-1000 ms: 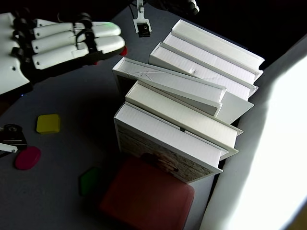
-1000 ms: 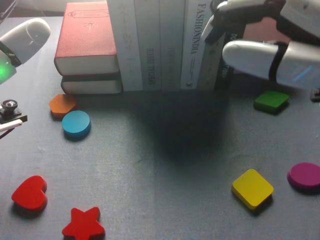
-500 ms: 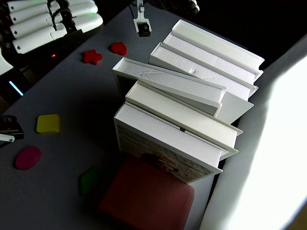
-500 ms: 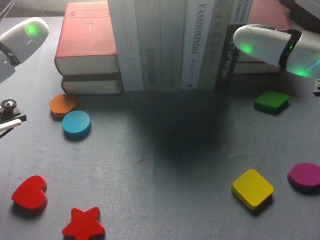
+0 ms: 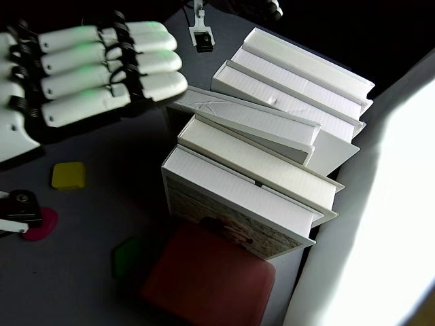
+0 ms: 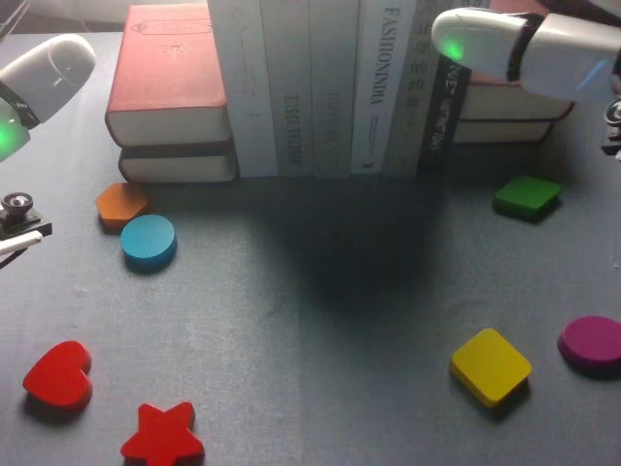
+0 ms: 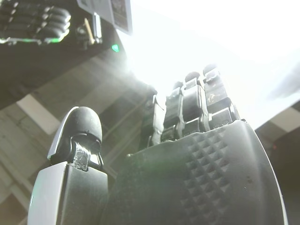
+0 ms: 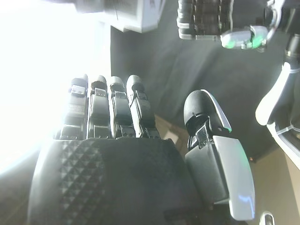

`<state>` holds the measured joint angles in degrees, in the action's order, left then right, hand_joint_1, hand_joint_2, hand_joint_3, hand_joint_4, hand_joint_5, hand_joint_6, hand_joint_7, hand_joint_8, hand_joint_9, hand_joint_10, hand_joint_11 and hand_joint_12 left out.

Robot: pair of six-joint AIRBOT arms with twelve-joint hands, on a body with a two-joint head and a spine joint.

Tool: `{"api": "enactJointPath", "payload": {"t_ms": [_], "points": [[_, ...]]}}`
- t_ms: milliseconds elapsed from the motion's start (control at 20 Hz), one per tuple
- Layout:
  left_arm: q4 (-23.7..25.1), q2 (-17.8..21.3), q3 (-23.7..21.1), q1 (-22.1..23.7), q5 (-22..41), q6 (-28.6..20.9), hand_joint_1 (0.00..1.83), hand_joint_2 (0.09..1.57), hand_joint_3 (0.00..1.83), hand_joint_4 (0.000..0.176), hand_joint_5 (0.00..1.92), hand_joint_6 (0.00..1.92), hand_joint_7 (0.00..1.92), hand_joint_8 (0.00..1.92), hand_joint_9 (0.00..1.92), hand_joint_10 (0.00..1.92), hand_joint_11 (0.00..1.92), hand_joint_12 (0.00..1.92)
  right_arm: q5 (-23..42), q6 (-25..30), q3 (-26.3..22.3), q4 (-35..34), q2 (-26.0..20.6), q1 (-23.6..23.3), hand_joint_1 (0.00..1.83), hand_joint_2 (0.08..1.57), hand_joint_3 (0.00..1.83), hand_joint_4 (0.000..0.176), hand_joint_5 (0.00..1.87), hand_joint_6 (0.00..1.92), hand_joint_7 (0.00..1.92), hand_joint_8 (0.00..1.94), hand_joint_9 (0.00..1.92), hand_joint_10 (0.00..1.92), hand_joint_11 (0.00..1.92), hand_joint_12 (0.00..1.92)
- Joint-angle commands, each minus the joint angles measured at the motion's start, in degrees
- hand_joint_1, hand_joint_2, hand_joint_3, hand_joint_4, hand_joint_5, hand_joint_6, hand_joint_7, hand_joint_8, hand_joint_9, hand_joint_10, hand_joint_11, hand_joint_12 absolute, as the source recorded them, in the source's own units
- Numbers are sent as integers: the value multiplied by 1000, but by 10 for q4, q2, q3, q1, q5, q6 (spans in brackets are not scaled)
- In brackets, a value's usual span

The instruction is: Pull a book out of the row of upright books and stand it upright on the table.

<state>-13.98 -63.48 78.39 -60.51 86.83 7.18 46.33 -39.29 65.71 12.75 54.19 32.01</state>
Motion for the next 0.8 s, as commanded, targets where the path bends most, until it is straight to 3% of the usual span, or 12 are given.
{"api": "enactJointPath", "payload": {"t_ms": [0,200,250,300,350,450,500,550,600,650,750], "points": [[-9,-3,-1,3,66,-6,197,1373,1,90,92,0,0,0,0,0,0,0,46,-4,4,-19,2,-11,24,1407,0,0,268,106,0,0,0,0,0,0],[-9,-3,-1,3,67,-6,193,1366,0,89,85,0,0,0,0,0,0,0,37,-7,3,-18,6,-12,48,1404,0,0,563,223,0,0,0,0,0,0],[-10,-3,-1,2,67,-6,193,1366,0,89,85,0,0,0,0,0,0,0,40,-7,0,-17,6,-12,48,1404,0,0,563,223,0,0,0,0,0,0],[-10,-3,-1,1,68,-6,191,1367,0,89,87,1,0,0,0,0,0,0,46,-7,-5,-16,3,-10,106,1412,0,0,643,478,52,0,0,0,0,0],[-11,-3,-2,1,69,-6,191,1367,0,89,87,1,0,0,0,0,0,0,54,-7,-10,-15,0,-6,106,1412,0,0,643,478,52,0,0,0,0,0],[-11,-3,-2,0,70,-7,183,1365,0,85,96,5,0,0,0,0,0,0,75,-6,-23,-13,-8,8,118,1410,0,27,552,958,104,3,0,0,0,0],[-12,-3,-2,-1,70,-7,185,1366,0,85,97,5,0,0,0,0,0,0,90,-4,-30,-13,-14,18,120,1405,0,7,562,906,110,3,0,0,0,0],[-13,-3,-2,-1,70,-7,187,1371,0,81,97,5,0,0,0,0,0,0,102,0,-35,-13,-18,27,107,1414,1,0,602,803,123,4,0,0,0,0],[-14,-3,-2,-2,71,-7,188,1374,2,81,98,5,0,0,0,0,0,0,113,3,-41,-13,-21,37,81,1412,0,0,628,717,127,2,0,0,0,0],[-16,-3,-2,-3,71,-7,190,1378,4,68,99,6,0,0,0,0,0,0,123,5,-47,-13,-25,46,15,1420,4,0,621,689,132,3,0,0,0,0],[-19,-3,-2,-5,73,-8,192,1379,4,69,100,6,0,0,0,0,0,0,146,13,-58,-11,-32,68,0,1446,4,0,602,758,158,5,0,0,0,0]]}}
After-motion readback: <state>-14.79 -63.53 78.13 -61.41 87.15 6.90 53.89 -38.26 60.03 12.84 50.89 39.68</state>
